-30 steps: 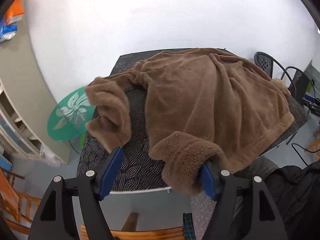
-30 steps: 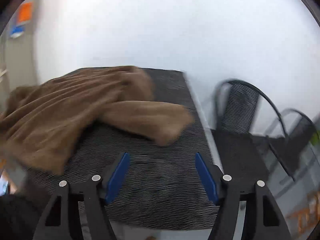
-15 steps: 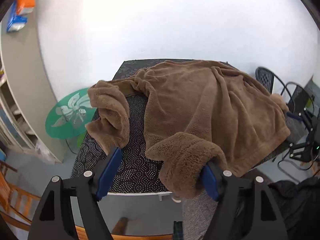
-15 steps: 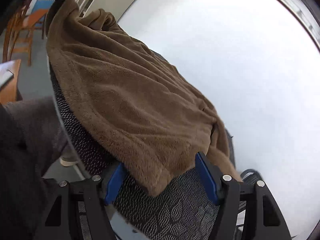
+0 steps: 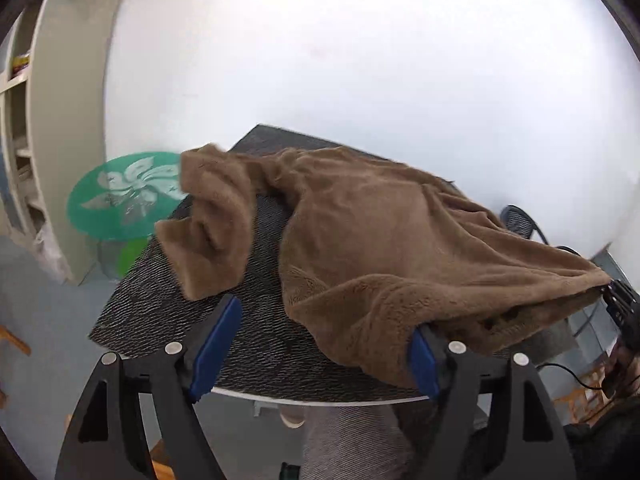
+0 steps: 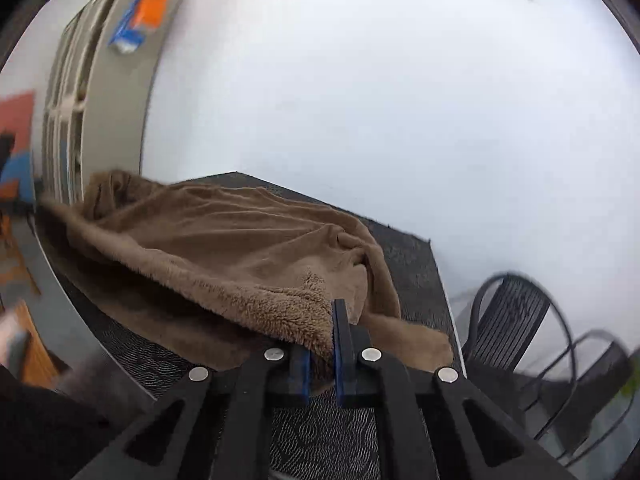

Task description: Fold clothes

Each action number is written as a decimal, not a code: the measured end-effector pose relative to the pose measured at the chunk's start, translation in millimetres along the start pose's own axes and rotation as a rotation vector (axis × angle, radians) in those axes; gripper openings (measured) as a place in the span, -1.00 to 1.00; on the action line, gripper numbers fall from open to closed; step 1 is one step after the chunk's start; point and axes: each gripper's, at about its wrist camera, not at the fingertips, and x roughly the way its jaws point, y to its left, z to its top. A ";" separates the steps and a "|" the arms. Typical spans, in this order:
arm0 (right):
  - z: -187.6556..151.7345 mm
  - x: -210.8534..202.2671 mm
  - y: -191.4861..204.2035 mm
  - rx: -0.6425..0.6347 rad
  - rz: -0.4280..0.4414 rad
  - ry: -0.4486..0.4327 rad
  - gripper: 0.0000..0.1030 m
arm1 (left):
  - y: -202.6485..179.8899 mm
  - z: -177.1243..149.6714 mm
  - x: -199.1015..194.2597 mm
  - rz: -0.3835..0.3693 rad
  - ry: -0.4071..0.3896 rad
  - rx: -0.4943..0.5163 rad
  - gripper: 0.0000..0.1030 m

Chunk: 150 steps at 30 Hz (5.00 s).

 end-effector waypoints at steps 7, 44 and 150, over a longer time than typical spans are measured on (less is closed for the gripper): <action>-49.6 58.0 -0.5 0.012 -0.007 0.215 -0.83 | -22.9 -23.1 10.4 0.059 0.129 0.226 0.57; -13.0 173.7 -5.3 -0.021 0.340 0.458 0.30 | -6.7 53.2 151.8 -0.026 0.321 0.193 0.70; 146.7 523.1 -119.3 0.322 0.270 0.438 0.68 | 77.9 237.4 411.7 -0.127 0.524 0.155 -0.77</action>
